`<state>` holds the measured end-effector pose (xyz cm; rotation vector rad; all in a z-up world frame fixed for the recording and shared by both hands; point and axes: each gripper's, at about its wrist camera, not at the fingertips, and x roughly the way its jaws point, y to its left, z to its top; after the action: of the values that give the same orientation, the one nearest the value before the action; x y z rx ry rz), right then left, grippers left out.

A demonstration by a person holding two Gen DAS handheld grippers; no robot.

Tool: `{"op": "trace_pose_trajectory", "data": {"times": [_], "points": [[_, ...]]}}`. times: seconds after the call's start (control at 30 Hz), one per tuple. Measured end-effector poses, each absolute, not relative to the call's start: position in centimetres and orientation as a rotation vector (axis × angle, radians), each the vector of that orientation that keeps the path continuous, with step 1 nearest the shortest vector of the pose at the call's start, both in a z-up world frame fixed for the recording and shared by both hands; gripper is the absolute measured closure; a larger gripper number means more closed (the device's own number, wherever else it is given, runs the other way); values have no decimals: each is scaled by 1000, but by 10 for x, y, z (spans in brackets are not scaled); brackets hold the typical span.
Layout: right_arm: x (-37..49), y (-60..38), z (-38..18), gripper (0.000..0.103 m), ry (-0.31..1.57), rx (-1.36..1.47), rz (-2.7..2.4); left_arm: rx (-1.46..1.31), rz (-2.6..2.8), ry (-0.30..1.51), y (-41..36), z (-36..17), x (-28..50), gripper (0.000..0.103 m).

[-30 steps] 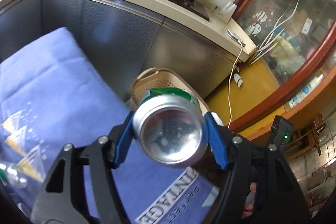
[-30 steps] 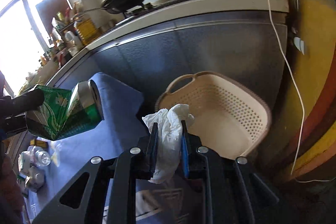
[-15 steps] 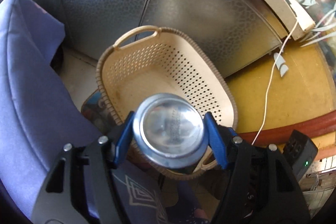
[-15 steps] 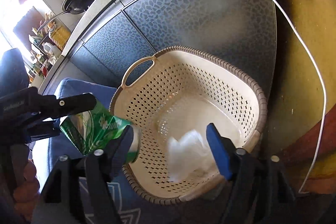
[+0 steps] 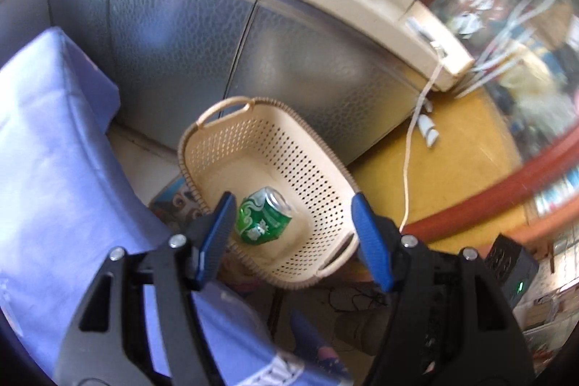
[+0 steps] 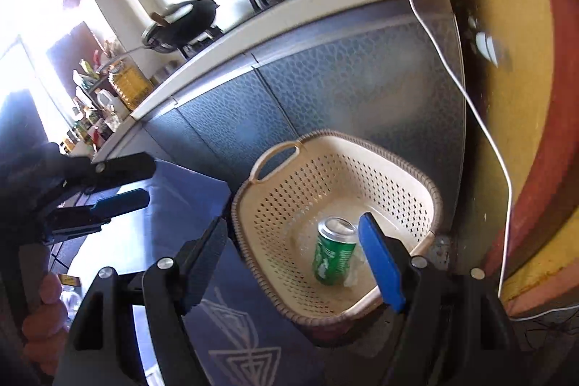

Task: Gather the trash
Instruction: 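Move both open grippers back over the table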

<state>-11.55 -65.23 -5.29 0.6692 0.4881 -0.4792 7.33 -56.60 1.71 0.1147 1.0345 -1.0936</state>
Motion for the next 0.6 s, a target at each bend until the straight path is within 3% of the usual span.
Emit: {"op": "trace_pose_trajectory", "data": {"times": [0.17,0.27,0.4,0.6], "points": [[-118,-614,-23,28,443,624,-391,150,-1117,817,-478,48,30,39],[-110,-586,-8,35,441,607,-301,158,-1087,723,-417,54,18,39],[-83,-538,4,51,481,559,-150,172,-950,583,-321,53,12,18],[-30,-449,6,56,598,474,51,167,-697,574,-187,29,27,16]]}}
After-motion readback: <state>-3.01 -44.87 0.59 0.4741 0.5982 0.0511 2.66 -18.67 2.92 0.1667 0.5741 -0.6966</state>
